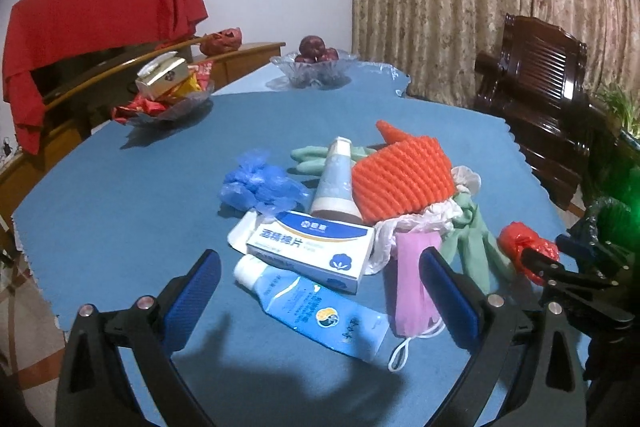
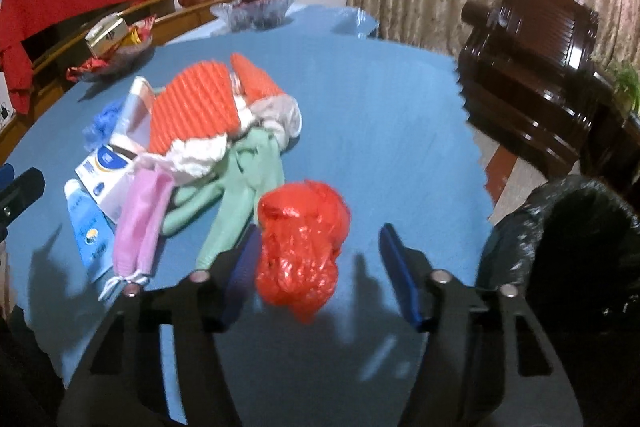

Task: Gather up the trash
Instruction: 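Grasp the red plastic bag with the right tool while the left tool grasps the pink mask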

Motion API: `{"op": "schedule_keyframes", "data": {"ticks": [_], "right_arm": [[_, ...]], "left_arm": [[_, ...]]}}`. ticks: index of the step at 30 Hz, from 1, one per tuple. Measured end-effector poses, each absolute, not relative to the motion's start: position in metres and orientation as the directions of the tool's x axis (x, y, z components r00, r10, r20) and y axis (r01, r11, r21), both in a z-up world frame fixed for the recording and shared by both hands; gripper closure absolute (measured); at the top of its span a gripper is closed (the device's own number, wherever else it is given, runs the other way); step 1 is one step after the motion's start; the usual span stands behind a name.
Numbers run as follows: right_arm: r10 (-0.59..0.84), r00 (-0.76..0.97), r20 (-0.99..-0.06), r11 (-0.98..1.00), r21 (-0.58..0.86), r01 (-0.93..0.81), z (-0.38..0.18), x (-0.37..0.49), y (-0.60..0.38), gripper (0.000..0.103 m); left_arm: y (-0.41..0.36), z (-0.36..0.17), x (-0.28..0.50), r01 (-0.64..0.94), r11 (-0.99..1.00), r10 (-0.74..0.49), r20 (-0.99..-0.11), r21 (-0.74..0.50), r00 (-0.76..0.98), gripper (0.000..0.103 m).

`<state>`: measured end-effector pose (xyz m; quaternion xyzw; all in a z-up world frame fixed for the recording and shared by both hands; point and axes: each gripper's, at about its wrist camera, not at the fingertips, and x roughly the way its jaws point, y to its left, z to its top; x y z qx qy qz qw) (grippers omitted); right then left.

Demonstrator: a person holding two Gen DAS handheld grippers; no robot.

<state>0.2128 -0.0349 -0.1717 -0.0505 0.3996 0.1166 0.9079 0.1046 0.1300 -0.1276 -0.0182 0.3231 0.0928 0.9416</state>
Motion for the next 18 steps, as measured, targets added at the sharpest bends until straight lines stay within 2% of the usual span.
{"op": "schedule_keyframes", "data": {"ticks": [2, 4, 11, 18], "right_arm": [[0.180, 0.632, -0.754, 0.964, 0.008, -0.264, -0.177, 0.217, -0.032, 0.069], [0.190, 0.608, -0.771, 0.961, 0.018, -0.277, -0.183, 0.219, -0.031, 0.084], [0.221, 0.626, -0.748, 0.961, 0.057, -0.270, -0.172, 0.211, -0.044, 0.088], [0.208, 0.674, -0.708, 0.970, 0.060, -0.236, -0.149, 0.200, -0.074, 0.088]], "left_arm": [[0.127, -0.132, 0.109, -0.178, 0.984, 0.156, -0.621, 0.027, 0.768, 0.006], [0.125, -0.134, 0.112, -0.178, 0.984, 0.158, -0.630, 0.032, 0.760, 0.006], [0.108, -0.146, 0.119, -0.140, 0.990, 0.125, -0.649, 0.029, 0.750, 0.012], [0.076, -0.161, 0.130, -0.066, 0.996, 0.086, -0.670, 0.056, 0.737, 0.033]]}}
